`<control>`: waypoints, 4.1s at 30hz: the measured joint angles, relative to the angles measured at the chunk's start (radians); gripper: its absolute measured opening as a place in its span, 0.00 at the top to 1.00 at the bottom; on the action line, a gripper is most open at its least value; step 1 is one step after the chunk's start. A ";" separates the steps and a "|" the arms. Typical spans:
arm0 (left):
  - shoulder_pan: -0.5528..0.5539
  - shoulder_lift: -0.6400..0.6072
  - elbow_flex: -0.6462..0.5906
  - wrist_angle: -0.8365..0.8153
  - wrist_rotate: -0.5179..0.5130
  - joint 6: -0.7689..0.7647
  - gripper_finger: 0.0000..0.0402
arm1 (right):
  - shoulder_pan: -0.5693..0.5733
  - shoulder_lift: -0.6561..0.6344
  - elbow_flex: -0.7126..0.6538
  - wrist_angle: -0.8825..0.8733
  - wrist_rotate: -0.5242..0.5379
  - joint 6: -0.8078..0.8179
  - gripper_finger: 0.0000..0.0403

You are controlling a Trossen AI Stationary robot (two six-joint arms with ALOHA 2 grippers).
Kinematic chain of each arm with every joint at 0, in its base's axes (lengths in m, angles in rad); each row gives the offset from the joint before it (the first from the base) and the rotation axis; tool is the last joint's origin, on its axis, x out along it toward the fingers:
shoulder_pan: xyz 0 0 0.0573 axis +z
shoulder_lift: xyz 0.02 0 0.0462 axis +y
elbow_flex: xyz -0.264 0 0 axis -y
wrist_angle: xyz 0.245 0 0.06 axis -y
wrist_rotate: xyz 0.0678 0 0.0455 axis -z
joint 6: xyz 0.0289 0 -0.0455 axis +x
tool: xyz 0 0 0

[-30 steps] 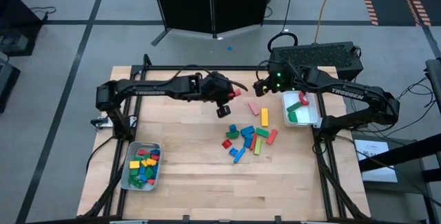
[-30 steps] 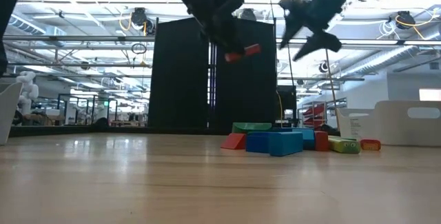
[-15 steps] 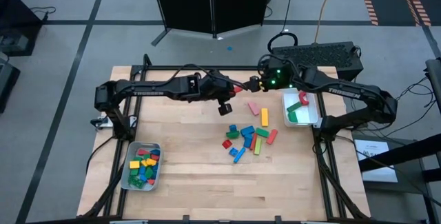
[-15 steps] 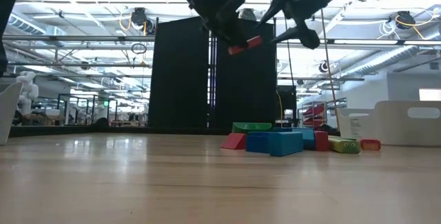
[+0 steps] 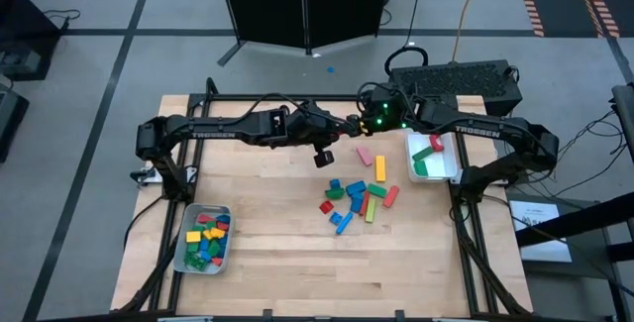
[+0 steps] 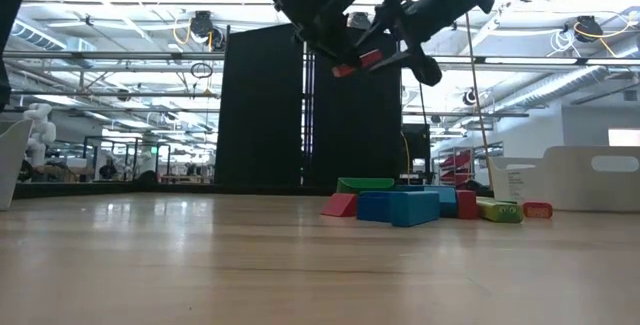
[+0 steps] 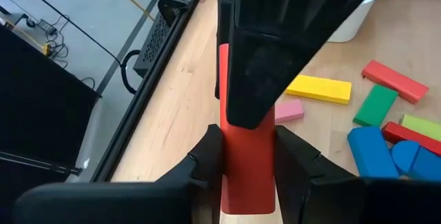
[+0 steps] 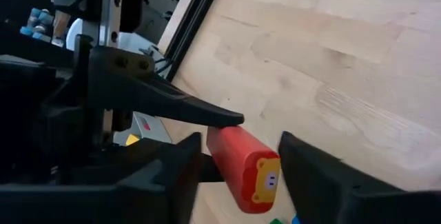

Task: Sort blocks by size
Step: Put the orange block into the white bin, then put the pink block into the white bin

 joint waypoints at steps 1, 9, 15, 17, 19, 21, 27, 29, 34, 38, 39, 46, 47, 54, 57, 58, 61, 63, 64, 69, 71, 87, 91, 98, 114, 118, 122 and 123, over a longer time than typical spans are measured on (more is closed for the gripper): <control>0.000 0.000 0.000 0.000 0.000 0.000 0.81 | 0.000 0.000 0.000 0.000 -0.002 -0.004 0.59; 0.001 0.000 0.000 0.004 -0.007 0.026 0.81 | -0.001 -0.002 0.000 0.001 -0.009 -0.046 0.91; 0.000 0.000 0.000 0.004 -0.008 0.025 0.77 | -0.006 -0.003 0.001 -0.028 0.018 -0.048 0.91; -0.001 0.000 0.000 0.002 -0.019 0.020 0.66 | -0.013 -0.005 0.002 -0.050 0.029 -0.056 0.91; -0.002 -0.003 0.000 -0.009 -0.036 0.015 0.52 | -0.023 -0.007 -0.003 -0.100 0.056 -0.070 0.91; -0.004 -0.003 0.002 -0.017 -0.081 0.015 0.39 | -0.036 -0.015 -0.004 -0.105 0.067 -0.075 0.91; -0.007 -0.003 0.002 -0.111 -0.165 0.015 0.20 | -0.070 -0.082 0.000 -0.290 0.179 -0.078 0.91; -0.008 -0.003 0.001 -0.134 -0.165 0.014 0.18 | -0.085 -0.116 -0.001 -0.445 0.285 -0.051 0.91; -0.007 -0.003 0.001 -0.126 -0.160 -0.035 0.18 | -0.108 -0.161 -0.002 -0.929 0.483 0.091 0.91; -0.007 -0.002 0.000 -0.101 -0.139 -0.063 0.18 | -0.107 -0.169 -0.001 -1.080 0.527 0.177 0.91; -0.007 -0.002 -0.005 -0.079 -0.118 -0.063 0.18 | -0.106 -0.164 -0.002 -1.089 0.528 0.189 0.91; -0.007 0.058 -0.015 0.039 -0.073 -0.055 0.18 | -0.105 -0.123 -0.002 -1.120 0.528 0.192 0.70; -0.007 0.071 -0.015 0.057 -0.059 -0.057 0.17 | -0.105 -0.116 -0.002 -1.133 0.528 0.203 0.65; -0.014 0.210 -0.015 0.353 0.078 -0.038 0.17 | -0.105 -0.083 -0.002 -1.158 0.547 0.222 0.45; -0.011 0.288 -0.014 0.468 0.170 0.046 0.17 | -0.105 -0.083 -0.002 -1.158 0.547 0.220 0.43; -0.010 0.312 -0.014 0.491 0.213 0.093 0.17 | -0.105 -0.083 -0.002 -1.158 0.547 0.217 0.43; -0.011 0.383 -0.015 0.506 0.325 0.278 0.17 | -0.105 -0.083 -0.002 -1.161 0.547 0.191 0.44; -0.015 0.424 -0.015 0.510 0.337 0.411 0.17 | -0.105 -0.083 -0.002 -1.161 0.547 0.179 0.45; -0.015 0.445 -0.010 0.516 0.336 0.453 0.17 | -0.105 -0.083 -0.002 -1.161 0.547 0.178 0.46; -0.001 0.552 0.085 0.531 0.181 0.424 0.17 | -0.105 -0.083 -0.002 -1.162 0.547 0.157 0.47; 0.008 0.585 0.135 0.527 0.139 0.316 0.17 | -0.105 -0.083 -0.002 -1.162 0.547 0.151 0.47; 0.067 0.648 0.252 0.302 0.263 -0.121 0.17 | -0.105 -0.083 -0.001 -1.100 0.552 0.047 0.47; 0.061 0.643 0.255 0.177 0.284 -0.184 0.17 | -0.105 -0.083 -0.001 -1.091 0.552 0.043 0.47; -0.017 0.638 0.254 0.057 0.319 -0.199 0.22 | -0.105 -0.083 -0.001 -1.040 0.552 0.015 0.47; -0.018 0.557 0.241 -0.053 0.300 -0.578 0.27 | -0.072 -0.083 -0.001 -1.000 0.548 -0.007 0.47; -0.005 0.499 0.237 -0.083 0.256 -0.375 0.27 | -0.071 -0.083 -0.001 -0.977 0.548 -0.008 0.47; -0.006 0.439 0.241 -0.117 0.211 -0.163 0.27 | -0.071 -0.083 -0.001 -0.969 0.549 -0.009 0.47; -0.007 0.432 0.243 -0.129 0.210 -0.126 0.27 | -0.071 -0.083 -0.001 -0.968 0.550 -0.008 0.47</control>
